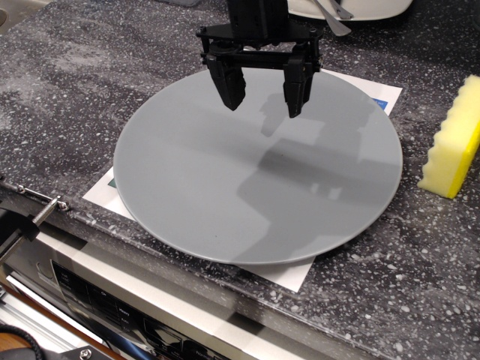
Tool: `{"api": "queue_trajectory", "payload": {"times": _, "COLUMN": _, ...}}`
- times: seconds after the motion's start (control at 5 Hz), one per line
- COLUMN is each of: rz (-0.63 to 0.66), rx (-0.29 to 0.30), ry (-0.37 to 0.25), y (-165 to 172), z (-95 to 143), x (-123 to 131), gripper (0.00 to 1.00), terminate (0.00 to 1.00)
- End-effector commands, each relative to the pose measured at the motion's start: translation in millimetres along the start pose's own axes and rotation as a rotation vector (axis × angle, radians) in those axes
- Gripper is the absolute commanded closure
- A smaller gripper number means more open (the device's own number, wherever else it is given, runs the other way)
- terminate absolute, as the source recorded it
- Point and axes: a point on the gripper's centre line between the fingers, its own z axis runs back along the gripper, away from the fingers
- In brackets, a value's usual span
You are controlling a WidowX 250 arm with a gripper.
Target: Pick up sponge and wipe plate
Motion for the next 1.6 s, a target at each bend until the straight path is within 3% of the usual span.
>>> {"api": "queue_trajectory", "payload": {"times": 0.0, "rz": 0.000, "rx": 0.000, "ry": 0.000, "y": 0.0, "z": 0.0, "x": 0.0, "gripper": 0.00, "terminate": 0.00}}
{"api": "queue_trajectory", "payload": {"times": 0.4, "rz": -0.008, "rx": -0.152, "ry": -0.026, "y": -47.0, "z": 8.0, "x": 17.6, "gripper": 0.00, "terminate": 0.00}}
{"api": "queue_trajectory", "payload": {"times": 0.8, "rz": -0.049, "rx": -0.285, "ry": -0.058, "y": -103.8, "z": -0.5, "x": 27.0, "gripper": 0.00, "terminate": 0.00}}
{"api": "queue_trajectory", "payload": {"times": 1.0, "rz": -0.062, "rx": -0.280, "ry": -0.097, "y": -120.5, "z": -12.9, "x": 26.0, "gripper": 0.00, "terminate": 0.00}}
{"api": "queue_trajectory", "payload": {"times": 1.4, "rz": -0.096, "rx": -0.249, "ry": -0.092, "y": -142.3, "z": -26.4, "x": 33.5, "gripper": 0.00, "terminate": 0.00}}
